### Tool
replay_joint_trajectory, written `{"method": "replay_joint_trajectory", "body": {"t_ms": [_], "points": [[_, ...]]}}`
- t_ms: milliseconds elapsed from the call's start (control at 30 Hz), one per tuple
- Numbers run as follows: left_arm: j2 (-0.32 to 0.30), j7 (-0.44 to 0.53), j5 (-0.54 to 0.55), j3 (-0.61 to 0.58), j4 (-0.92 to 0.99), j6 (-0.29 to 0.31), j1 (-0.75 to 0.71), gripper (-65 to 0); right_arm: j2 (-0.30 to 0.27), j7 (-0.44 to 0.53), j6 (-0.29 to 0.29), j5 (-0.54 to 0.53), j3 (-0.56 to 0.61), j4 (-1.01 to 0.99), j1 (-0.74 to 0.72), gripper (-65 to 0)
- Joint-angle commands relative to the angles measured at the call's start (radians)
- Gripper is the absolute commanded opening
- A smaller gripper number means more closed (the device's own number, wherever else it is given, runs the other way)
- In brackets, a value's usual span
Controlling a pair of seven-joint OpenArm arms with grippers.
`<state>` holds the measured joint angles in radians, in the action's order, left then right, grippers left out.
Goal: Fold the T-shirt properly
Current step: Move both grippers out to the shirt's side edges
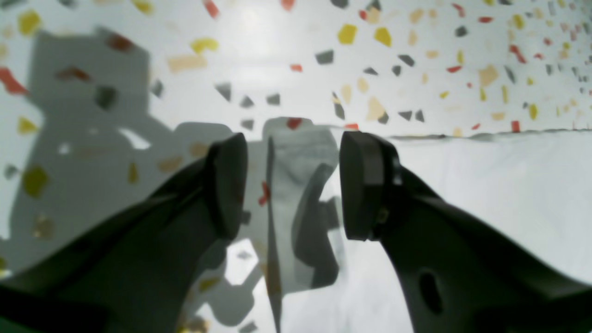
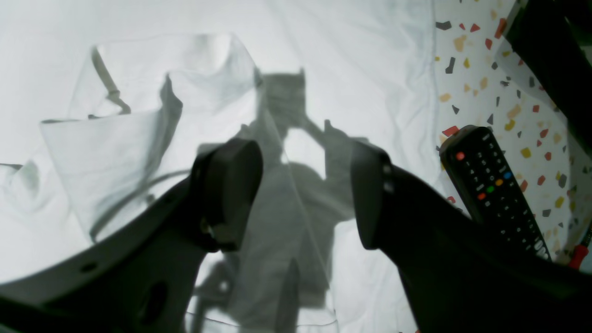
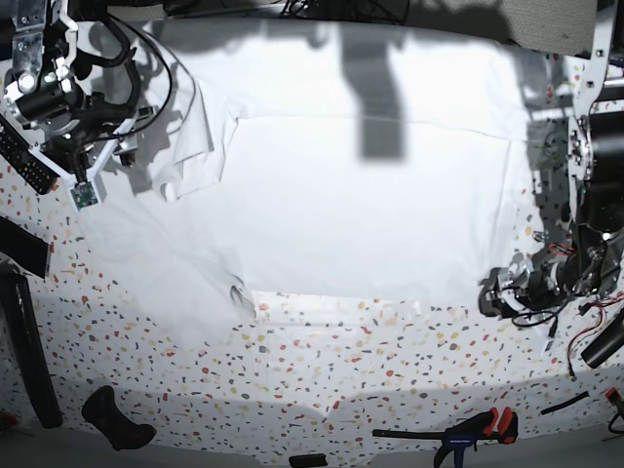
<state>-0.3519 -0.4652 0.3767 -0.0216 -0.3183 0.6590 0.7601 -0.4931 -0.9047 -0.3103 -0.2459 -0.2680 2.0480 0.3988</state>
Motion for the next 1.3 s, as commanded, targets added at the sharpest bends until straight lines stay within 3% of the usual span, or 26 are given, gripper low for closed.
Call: {"method": "replay_joint_trajectory", "body": {"t_ms": [0, 267, 567, 1167, 1267], "points": [[-0.016, 0.008, 0.037, 0.002, -0.014, 0.016, 0.030, -33.8, -0.014, 0.012, 0.010, -0.002, -0.007, 0.016, -0.005, -30.7], [-0.013, 0.071, 0.063, 0.002, -0.014, 0.026, -0.037, -33.9, -0.014, 0.005, 0.010, -0.002, -0.007, 0.016, -0.005, -30.7], [0.025, 0.048, 0.153, 0.002, -0.014, 0.039, -0.059, -33.8, -0.014, 0.006, 0.010, -0.001, -0.007, 0.016, -0.005, -30.7], [0.031, 0.033, 0.150, 0.002, -0.014, 0.039, -0.060, -34.6, -0.014, 0.022, 0.010, -0.001, -0.007, 0.016, -0.005, -30.7], [0.031, 0.031, 0.149, 0.002, -0.014, 0.039, -0.060, -41.7, -0.014, 0.022, 0.010, -0.001, -0.007, 0.016, -0.005, -30.7]]}}
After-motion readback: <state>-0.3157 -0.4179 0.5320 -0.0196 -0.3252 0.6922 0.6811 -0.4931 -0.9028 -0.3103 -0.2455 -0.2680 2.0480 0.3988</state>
